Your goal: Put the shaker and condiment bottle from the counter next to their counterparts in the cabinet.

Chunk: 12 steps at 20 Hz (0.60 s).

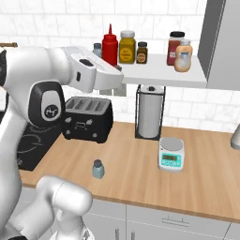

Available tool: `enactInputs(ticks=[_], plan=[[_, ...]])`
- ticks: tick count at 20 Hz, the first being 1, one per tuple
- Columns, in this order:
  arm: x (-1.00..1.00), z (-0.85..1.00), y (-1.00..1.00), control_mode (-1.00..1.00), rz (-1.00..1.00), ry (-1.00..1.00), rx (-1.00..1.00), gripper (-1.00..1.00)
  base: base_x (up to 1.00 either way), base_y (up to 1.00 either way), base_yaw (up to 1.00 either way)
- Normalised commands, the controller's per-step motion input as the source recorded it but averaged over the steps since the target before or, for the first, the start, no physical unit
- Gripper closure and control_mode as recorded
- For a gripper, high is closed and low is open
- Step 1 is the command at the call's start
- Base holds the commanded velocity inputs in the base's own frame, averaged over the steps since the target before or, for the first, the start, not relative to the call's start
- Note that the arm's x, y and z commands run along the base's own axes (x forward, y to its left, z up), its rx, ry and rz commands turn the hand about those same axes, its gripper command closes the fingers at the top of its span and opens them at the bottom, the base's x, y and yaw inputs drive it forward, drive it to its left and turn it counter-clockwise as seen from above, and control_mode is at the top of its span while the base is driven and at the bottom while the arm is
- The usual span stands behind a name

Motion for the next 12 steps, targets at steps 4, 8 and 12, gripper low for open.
enactInputs(ticks=[4, 8, 12], plan=[[0.44, -0.01, 0.0, -1.0, -0.08, 0.09, -0.07, 1.0, 0.0, 0.0, 0.0], [0.39, -0.18, 0.0, -1.0, -0.04, 0.01, -0.07, 1.0, 0.0, 0.0, 0.0], [0.4, -0.34, 0.0, -1.0, -0.02, 0.0, -0.09, 1.0, 0.0, 0.0, 0.0]])
